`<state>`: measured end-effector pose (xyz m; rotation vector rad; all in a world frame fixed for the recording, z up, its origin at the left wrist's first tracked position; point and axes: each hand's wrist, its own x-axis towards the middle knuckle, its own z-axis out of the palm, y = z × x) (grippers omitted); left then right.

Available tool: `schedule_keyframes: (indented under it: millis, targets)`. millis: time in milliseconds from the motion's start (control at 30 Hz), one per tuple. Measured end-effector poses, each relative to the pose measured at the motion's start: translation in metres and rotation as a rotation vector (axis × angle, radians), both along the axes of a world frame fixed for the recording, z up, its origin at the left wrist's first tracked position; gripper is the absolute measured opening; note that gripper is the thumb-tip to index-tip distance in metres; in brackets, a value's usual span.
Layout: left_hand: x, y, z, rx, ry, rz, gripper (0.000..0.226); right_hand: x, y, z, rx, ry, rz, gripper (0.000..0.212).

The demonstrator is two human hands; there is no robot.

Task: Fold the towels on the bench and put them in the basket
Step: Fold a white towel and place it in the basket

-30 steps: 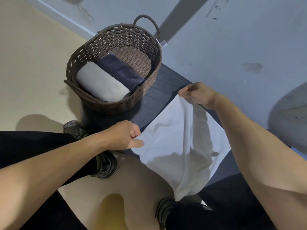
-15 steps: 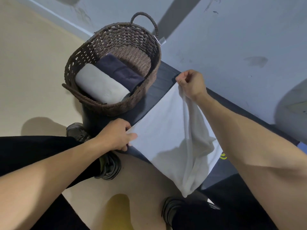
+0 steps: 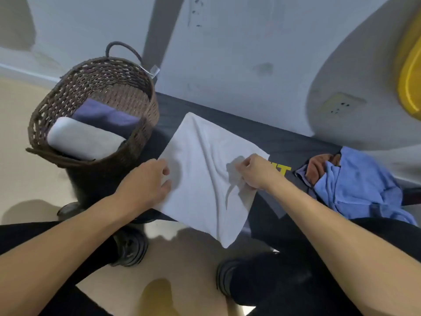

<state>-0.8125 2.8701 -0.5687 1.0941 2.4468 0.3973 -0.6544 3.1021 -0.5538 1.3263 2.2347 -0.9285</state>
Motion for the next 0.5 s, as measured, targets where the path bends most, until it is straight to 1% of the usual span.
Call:
schedule_keyframes:
  millis: [67,100,133,167,200,267,333,367,400,467,500]
  targets:
    - [0.019,0.005,-0.005,0.095,-0.078,-0.135,0.023,0.008,-0.008,-0.009,-0.006,0.08,-0.153,0.041]
    - [0.029,0.005,-0.01,0.108,-0.102,-0.214,0.028,0.015,-0.012,-0.015,0.032,0.135,-0.175,0.04]
    - [0.039,0.004,-0.015,0.102,-0.125,-0.275,0.036,0.024,-0.015,-0.02,0.07,0.202,-0.178,0.031]
    - [0.046,0.002,-0.021,0.077,-0.129,-0.322,0.046,0.032,-0.015,-0.026,0.09,0.264,-0.19,0.016]
    - [0.05,0.001,-0.027,0.04,-0.106,-0.359,0.056,0.039,-0.015,-0.027,0.101,0.324,-0.204,0.005]
    - [0.053,0.001,-0.036,-0.039,-0.003,-0.401,0.07,0.049,-0.008,-0.027,0.093,0.45,-0.262,0.02]
    - [0.054,0.003,-0.04,-0.108,0.074,-0.42,0.071,0.052,0.007,-0.022,0.114,0.599,-0.362,0.022]
    - [0.055,0.005,-0.041,-0.129,0.086,-0.427,0.07,0.053,0.017,-0.02,0.146,0.639,-0.412,0.022]
    - [0.056,0.008,-0.041,-0.143,0.085,-0.43,0.07,0.053,0.027,-0.02,0.174,0.654,-0.45,0.022]
    - [0.056,0.012,-0.04,-0.156,0.085,-0.432,0.07,0.057,0.042,-0.026,0.147,0.6,-0.493,0.016]
    - [0.055,0.014,-0.039,-0.16,0.087,-0.435,0.071,0.058,0.044,-0.031,0.106,0.549,-0.504,0.021]
